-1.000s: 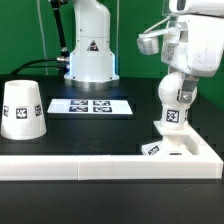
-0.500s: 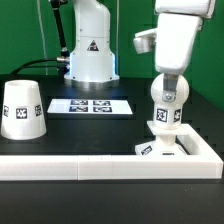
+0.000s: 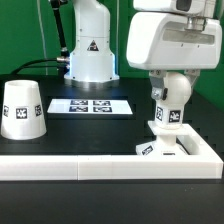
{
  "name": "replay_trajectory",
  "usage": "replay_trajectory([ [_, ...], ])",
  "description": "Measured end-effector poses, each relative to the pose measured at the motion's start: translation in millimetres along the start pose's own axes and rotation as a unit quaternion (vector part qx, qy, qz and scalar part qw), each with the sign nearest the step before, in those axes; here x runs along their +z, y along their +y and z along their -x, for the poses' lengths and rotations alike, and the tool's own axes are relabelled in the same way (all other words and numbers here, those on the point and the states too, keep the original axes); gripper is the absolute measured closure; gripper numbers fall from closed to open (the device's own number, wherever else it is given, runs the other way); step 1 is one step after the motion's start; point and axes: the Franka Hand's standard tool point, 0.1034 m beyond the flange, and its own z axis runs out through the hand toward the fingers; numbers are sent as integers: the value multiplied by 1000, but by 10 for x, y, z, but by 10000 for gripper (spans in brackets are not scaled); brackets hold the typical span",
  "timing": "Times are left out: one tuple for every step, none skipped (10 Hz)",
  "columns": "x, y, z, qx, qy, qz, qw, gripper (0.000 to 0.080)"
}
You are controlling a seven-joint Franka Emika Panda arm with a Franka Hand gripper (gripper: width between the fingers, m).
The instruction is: Assemble lamp
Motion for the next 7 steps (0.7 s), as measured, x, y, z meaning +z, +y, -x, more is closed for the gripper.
replay_trajectory([
  [0,-4,-2,38,0,0,999,220],
  [0,-3,-2,66,0,0,998,220],
  [-1,-6,-4,99,0,-1,995,220],
  [-1,-8,-5,129,0,-1,992,220],
  [-1,-12,-7,160,1,-2,987,220],
  [-1,-14,-8,186,1,-2,983,220],
  [-1,-14,-8,202,1,-2,979,220],
])
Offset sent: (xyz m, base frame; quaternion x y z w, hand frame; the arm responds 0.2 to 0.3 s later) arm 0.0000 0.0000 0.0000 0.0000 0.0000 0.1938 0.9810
